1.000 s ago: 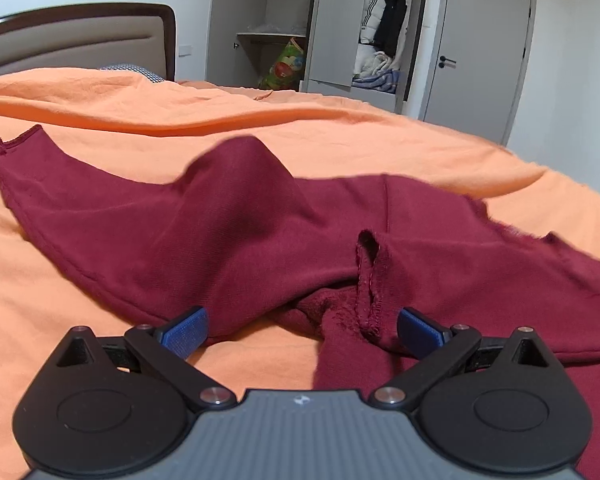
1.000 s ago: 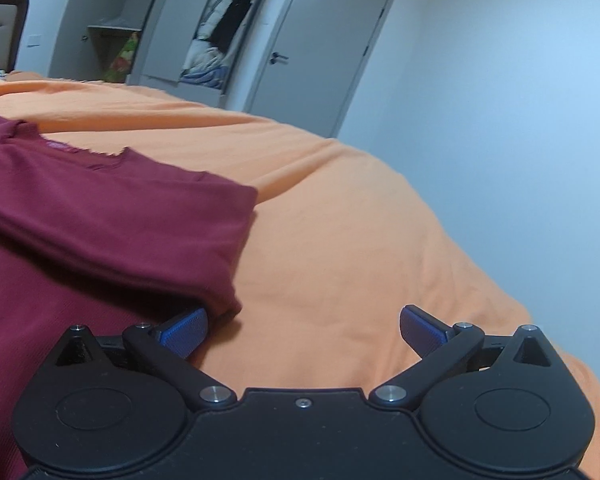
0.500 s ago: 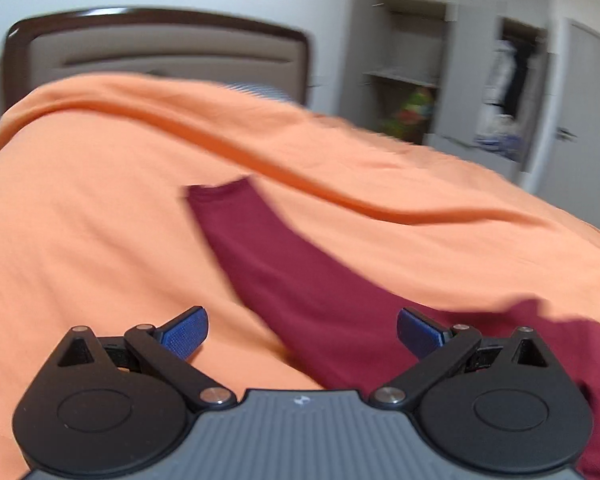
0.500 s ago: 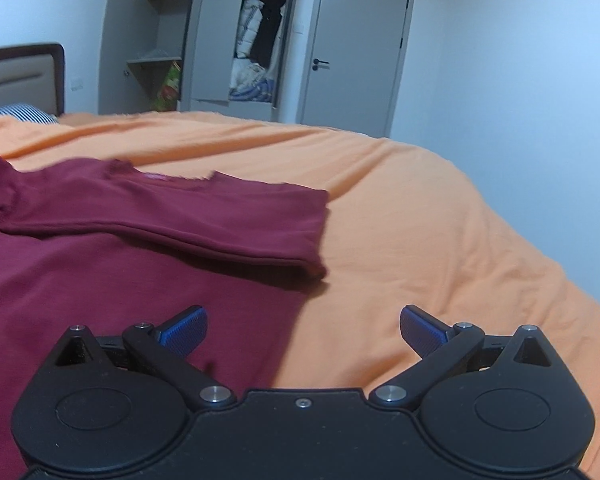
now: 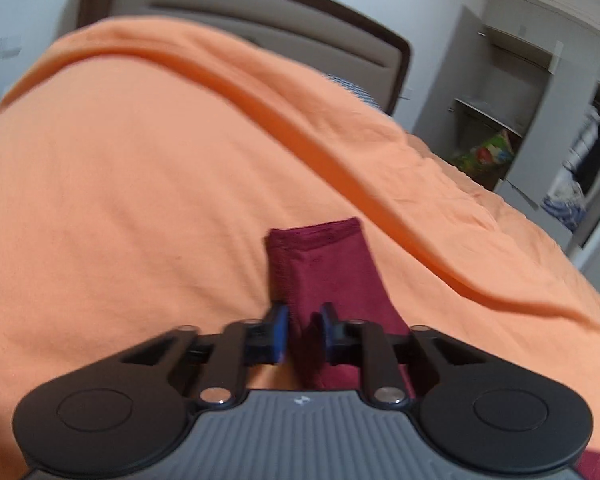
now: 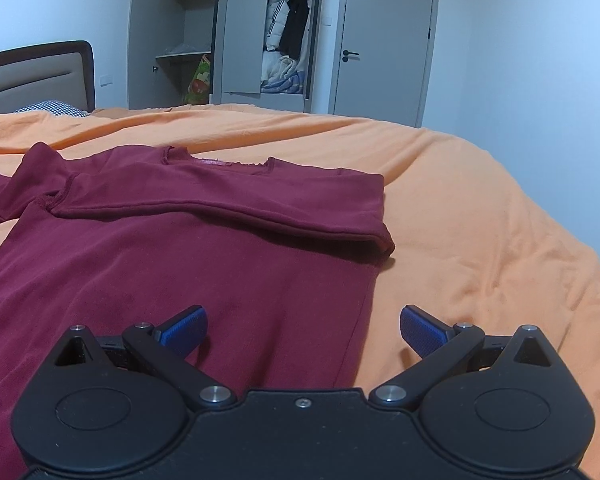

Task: Fold small clothes
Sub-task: 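Lift the sleeve with the left gripper, lay it across the body, release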

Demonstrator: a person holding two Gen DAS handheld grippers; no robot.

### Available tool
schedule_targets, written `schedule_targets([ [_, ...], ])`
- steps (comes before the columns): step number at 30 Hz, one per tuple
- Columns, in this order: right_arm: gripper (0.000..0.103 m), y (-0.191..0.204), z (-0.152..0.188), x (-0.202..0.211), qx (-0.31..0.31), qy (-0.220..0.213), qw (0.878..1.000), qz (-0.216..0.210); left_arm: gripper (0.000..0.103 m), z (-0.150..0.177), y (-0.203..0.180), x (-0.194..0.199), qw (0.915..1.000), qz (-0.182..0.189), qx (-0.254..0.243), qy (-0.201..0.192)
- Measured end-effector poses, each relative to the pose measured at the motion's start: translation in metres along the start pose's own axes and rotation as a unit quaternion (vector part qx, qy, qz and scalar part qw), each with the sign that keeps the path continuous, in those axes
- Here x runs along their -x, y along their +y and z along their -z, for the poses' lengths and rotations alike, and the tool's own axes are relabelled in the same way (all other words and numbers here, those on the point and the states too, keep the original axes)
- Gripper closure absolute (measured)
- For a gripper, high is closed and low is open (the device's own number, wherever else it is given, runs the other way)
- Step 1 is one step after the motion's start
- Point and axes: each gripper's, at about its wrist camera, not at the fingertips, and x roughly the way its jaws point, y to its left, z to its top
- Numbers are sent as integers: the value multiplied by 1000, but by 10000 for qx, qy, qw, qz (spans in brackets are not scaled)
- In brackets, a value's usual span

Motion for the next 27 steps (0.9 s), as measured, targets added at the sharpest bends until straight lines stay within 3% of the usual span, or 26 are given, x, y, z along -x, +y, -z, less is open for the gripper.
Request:
schedule_targets([
  [3, 1, -2, 2, 0, -34, 41, 10000, 10, 98, -2, 12, 0, 9996, 203, 173, -15],
  [7, 1, -2, 2, -1, -62, 50, 10000, -15, 100, -2, 10, 13, 9988, 430, -18, -216],
  [10, 1, 0, 1, 0, -22, -2, 10000, -52, 100, -8, -5, 39, 9948, 715, -265, -681],
  [13, 1, 0, 1, 2, -19, -55, 10000, -77, 100, -18, -23, 74, 9845, 989, -582, -1324],
  [15, 1, -1, 1, 3, -51, -108, 9999, -62, 100, -19, -38, 103, 9722, 1322, -851, -1734],
  [19, 1, -6, 1, 4, -154, -167, 9997, -45, 100, -6, -79, 155, 9394, 2050, -1555, -2266],
  [24, 1, -14, 2, 8, -298, -247, 9992, 10, 100, 25, -135, 202, 8986, 3001, -2124, -2393],
  [27, 1, -21, 4, 12, -373, -278, 9989, 67, 100, 58, -168, 226, 8674, 3510, -2595, -2390],
])
